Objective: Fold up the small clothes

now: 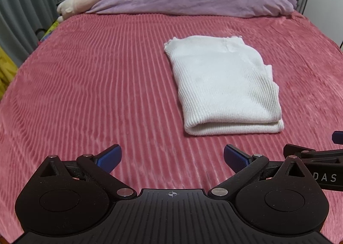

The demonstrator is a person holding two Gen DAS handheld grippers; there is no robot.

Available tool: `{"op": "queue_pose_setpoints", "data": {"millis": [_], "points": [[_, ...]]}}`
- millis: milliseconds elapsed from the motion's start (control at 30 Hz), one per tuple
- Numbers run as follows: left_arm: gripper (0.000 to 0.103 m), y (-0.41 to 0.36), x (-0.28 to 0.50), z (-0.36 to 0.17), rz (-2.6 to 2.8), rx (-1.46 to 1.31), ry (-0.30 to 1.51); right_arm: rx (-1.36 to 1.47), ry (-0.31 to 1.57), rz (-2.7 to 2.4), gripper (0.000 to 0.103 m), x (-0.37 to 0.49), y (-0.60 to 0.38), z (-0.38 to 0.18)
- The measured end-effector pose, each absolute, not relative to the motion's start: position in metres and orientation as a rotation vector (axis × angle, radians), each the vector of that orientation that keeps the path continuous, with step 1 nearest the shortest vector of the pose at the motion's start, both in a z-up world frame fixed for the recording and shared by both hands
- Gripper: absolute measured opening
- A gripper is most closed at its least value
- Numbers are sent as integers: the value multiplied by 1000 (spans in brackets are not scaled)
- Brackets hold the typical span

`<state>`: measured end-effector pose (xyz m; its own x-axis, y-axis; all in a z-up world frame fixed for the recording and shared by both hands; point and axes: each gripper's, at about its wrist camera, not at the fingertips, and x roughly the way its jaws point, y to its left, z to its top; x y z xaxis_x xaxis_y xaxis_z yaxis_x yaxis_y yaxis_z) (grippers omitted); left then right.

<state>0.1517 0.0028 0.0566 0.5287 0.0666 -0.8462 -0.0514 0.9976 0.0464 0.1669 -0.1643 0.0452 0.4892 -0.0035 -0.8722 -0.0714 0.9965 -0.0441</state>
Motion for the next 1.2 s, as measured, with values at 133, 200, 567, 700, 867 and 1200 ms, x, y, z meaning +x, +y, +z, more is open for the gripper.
{"op": "queue_pose_setpoints", "data": {"millis": [133,200,567,700,867,1200], "points": [[103,2,152,58,72,20,1007,-77,1057,41,99,168,-165,46],[103,2,153,59,70,16,1007,-76,1057,40,99,168,-165,46],[103,3,155,60,65,11,1004,-76,1057,39,99,169,-167,47],[103,3,155,59,64,13,1007,-77,1052,36,99,169,-166,47],[103,3,155,59,62,11,1005,-76,1051,36,99,169,-167,48],[103,5,155,60,59,4,1003,-89,1044,33,99,167,-165,48]]}}
